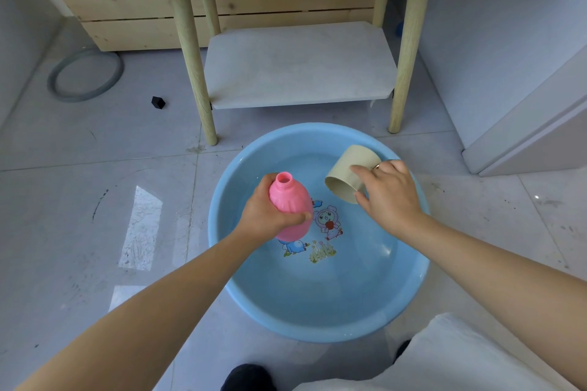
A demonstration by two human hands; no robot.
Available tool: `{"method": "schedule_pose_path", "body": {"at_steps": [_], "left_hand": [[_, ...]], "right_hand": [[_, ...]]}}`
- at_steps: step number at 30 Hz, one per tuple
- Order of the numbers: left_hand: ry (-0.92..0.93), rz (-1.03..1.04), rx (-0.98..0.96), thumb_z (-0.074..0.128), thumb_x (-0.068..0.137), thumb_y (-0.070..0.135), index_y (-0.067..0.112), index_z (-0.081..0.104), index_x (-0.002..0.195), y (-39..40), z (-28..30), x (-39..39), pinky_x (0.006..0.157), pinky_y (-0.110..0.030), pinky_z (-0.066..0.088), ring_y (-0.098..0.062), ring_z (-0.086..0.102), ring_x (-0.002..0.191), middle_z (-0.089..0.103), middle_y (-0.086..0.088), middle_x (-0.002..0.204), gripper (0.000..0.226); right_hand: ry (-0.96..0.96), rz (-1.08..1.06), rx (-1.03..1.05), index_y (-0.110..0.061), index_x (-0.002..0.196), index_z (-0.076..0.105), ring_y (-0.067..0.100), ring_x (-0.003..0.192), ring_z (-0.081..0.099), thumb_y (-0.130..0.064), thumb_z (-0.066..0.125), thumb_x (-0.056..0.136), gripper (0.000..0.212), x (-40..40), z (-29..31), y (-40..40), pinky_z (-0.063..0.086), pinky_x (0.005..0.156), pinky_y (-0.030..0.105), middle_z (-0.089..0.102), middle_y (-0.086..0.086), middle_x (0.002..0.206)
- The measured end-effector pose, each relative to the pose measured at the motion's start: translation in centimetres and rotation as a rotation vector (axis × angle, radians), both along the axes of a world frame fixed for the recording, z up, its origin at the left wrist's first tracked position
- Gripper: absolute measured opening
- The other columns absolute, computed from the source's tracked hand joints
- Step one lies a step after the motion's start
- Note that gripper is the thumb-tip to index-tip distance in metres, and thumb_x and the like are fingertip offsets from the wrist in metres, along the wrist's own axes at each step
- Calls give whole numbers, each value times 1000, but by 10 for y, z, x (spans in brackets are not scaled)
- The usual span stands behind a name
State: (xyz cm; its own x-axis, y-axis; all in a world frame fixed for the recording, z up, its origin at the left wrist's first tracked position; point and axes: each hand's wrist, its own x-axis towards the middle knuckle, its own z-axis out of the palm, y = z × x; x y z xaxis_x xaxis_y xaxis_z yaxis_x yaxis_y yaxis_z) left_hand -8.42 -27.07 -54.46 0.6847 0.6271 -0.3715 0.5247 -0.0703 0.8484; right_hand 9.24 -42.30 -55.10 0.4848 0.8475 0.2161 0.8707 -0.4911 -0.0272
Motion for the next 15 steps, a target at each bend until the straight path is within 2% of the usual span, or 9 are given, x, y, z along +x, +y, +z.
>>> {"method": "schedule_pose_path", "body": {"at_steps": [5, 9, 11, 15], "left_hand": [[12, -16, 15, 88, 61, 25, 39, 39, 115, -2, 1, 0, 69, -25, 46, -17, 54, 100, 53, 14, 107, 74], [20, -25, 25, 88, 61, 25, 39, 40, 115, -3, 1, 0, 66, -22, 45, -17, 54, 99, 52, 15, 106, 73], [23, -24, 29, 88, 61, 25, 39, 40, 115, -4, 1, 1, 66, -22, 44, -17, 53, 99, 52, 14, 106, 73], [30, -33, 41, 87, 62, 26, 38, 40, 116, -5, 2, 2, 65, -22, 44, -18, 53, 100, 52, 10, 111, 73]], "right_hand": [[-28, 74, -148, -6, 90, 72, 26, 59, 59, -15, 90, 41, 53, -3, -15, -8, 31, 75, 31, 60, 4, 52], [16, 133, -142, -7, 89, 72, 25, 57, 57, -15, 90, 42, 51, -4, -21, -11, 29, 72, 29, 58, 1, 50], [71, 139, -117, -8, 93, 73, 26, 61, 58, -15, 89, 48, 49, -5, -22, -12, 26, 72, 27, 59, 1, 52], [237, 52, -63, -15, 117, 66, 24, 81, 56, -28, 74, 77, 43, -6, -14, -12, 23, 79, 25, 67, 0, 72]]}}
